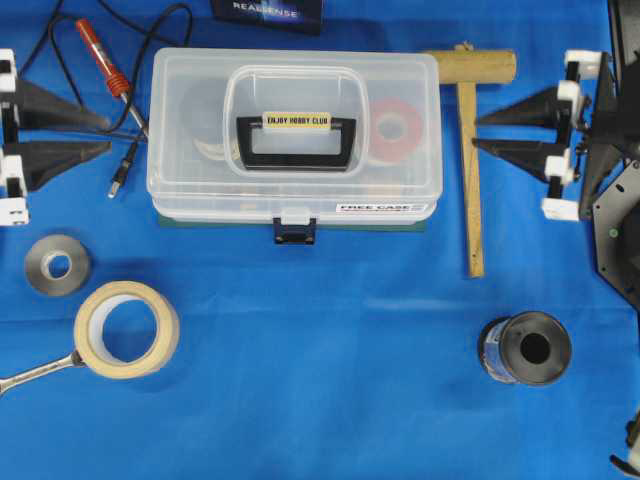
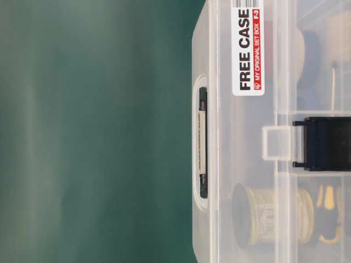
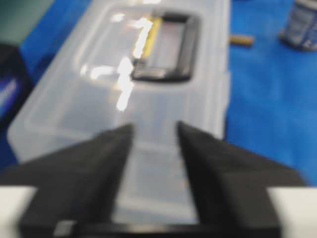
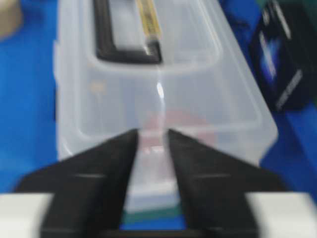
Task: Open the tool box with both arms.
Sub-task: 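Move both grippers inward toward the left and right ends of the clear box lid, then grip the lid edges with both grippers at the box ends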
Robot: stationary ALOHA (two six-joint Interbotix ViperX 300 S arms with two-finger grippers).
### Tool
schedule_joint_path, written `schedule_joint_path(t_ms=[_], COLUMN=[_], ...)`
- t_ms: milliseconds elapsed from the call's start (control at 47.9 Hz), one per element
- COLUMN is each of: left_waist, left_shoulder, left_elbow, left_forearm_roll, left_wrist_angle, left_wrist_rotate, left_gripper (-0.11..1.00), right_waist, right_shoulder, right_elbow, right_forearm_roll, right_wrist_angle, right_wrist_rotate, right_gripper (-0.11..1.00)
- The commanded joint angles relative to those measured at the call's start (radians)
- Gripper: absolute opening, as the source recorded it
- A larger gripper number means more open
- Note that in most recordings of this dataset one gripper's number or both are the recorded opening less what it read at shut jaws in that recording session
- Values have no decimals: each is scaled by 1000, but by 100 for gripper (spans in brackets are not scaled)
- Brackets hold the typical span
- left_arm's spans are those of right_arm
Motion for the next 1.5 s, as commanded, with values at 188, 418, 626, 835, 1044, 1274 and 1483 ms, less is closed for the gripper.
schedule_joint_path(t_ms=[188,418,626,835,1044,1274,1483], left_waist=[49,58,60,67,66,67,67], left_shoulder=[72,169,261,347,417,430,414], left_elbow=[28,21,0,-31,-66,-77,-81], left_forearm_roll=[0,0,0,0,0,0,0], left_wrist_angle=[28,-11,-92,-133,-161,-161,-163], left_wrist_rotate=[8,8,9,9,9,9,9], left_gripper=[90,93,93,93,93,93,93], right_waist=[-64,-75,-75,-75,-75,-75,-75], right_shoulder=[115,183,238,301,327,325,324], right_elbow=[-12,-26,-43,-67,-91,-100,-106], right_forearm_roll=[0,-2,-3,-3,-3,-3,-5], right_wrist_angle=[110,89,11,-41,-51,-52,-71], right_wrist_rotate=[0,-2,-2,-2,-3,-5,-6], right_gripper=[87,87,87,87,87,87,87])
